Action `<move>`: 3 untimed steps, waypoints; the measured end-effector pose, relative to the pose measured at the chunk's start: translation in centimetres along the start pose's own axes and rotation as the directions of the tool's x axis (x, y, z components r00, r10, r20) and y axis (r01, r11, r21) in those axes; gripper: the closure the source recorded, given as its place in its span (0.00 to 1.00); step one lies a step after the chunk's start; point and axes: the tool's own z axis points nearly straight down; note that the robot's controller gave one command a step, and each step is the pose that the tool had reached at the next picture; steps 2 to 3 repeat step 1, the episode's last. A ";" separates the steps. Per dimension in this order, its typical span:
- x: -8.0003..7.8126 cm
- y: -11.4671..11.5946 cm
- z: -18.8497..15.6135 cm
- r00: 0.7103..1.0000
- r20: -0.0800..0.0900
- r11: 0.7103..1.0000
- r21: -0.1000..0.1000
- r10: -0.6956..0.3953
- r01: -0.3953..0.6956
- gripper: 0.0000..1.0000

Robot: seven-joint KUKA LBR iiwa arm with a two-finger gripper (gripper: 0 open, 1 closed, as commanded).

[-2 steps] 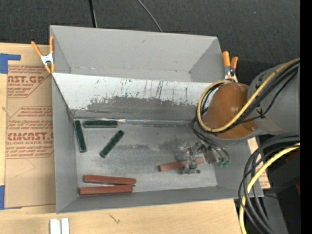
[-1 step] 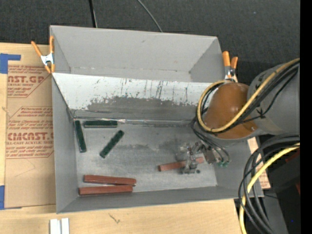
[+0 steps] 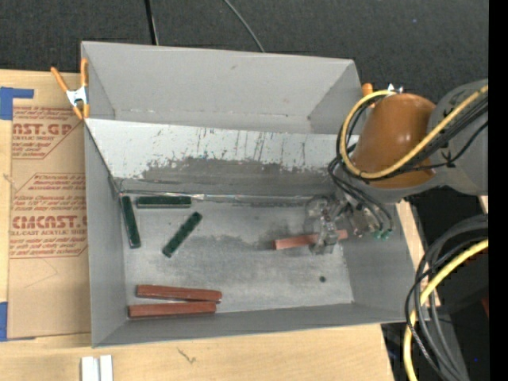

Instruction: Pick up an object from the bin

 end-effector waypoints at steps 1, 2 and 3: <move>0.5 1.3 -12.7 1.000 0.007 1.000 0.002 -0.019 0.019 1.00; 0.5 1.3 -12.7 1.000 0.007 1.000 0.002 -0.019 0.019 1.00; 0.5 1.3 -12.7 1.000 0.007 1.000 0.002 -0.019 0.019 1.00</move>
Offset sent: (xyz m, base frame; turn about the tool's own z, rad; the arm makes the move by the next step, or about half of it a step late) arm 0.0000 0.0000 0.0000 0.0000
